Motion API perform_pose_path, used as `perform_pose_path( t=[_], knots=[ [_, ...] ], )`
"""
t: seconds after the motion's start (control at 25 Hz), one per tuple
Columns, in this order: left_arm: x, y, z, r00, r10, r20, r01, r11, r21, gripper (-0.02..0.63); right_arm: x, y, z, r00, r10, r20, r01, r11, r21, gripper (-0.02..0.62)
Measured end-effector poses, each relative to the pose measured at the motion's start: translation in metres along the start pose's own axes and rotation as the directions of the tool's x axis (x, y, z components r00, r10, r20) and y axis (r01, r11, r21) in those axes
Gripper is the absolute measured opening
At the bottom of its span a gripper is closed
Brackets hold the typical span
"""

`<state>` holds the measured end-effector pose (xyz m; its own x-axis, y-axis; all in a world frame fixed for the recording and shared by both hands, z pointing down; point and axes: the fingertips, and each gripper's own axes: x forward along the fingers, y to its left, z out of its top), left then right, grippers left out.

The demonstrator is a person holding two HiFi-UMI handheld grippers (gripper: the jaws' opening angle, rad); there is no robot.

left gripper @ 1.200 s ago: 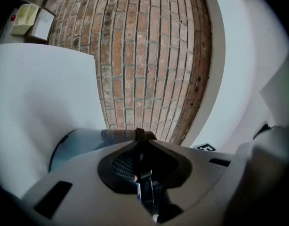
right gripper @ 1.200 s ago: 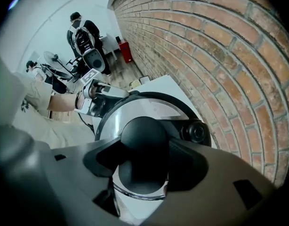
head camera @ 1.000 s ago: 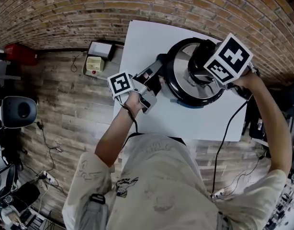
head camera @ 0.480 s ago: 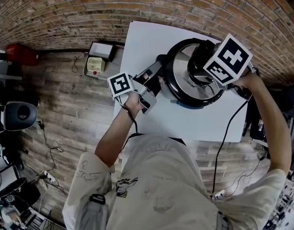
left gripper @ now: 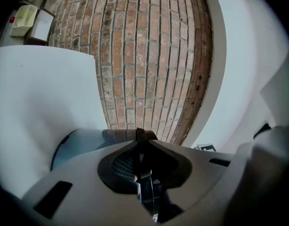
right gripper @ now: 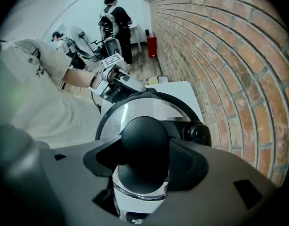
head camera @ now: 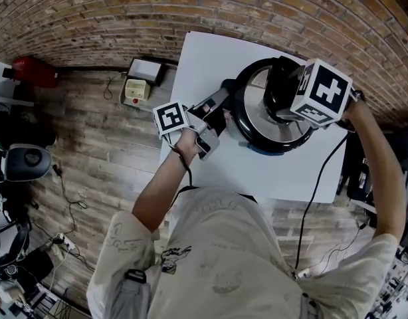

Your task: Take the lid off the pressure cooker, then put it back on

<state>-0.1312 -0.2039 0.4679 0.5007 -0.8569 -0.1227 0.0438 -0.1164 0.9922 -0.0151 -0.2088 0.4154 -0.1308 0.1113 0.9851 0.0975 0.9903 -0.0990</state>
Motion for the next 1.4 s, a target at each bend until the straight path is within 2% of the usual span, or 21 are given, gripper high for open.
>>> perform_pose_path(
  t=[0.12,0.32,1.16,1.4],
  knots=[
    [0.0002,0.0003,-0.0004,1.000,0.004,-0.006,-0.004,1.000,0.001,0.069,0.0000,0.0027,-0.0009,1.000,0.014,-0.025,-0.017,0.992,-0.121,0.298],
    [-0.0004,-0.0006,-0.0001,1.000,0.005,-0.013,-0.005,1.000,-0.002,0.069,-0.0003,0.0049,-0.0034,0.999,0.026,-0.046,-0.037,0.968,-0.248,0.305],
    [-0.0009,0.0003,0.0007,1.000,0.011,-0.004,-0.011,1.000,0.001,0.069,0.0013,0.0039,-0.0034,0.997,0.017,-0.077,-0.035,0.969,-0.244,0.305],
    [-0.0022,0.0006,0.0019,1.000,0.031,0.004,-0.031,0.998,0.060,0.080,0.0012,0.0046,-0.0037,0.998,0.025,-0.056,-0.038,0.972,-0.231,0.310]
  ],
)
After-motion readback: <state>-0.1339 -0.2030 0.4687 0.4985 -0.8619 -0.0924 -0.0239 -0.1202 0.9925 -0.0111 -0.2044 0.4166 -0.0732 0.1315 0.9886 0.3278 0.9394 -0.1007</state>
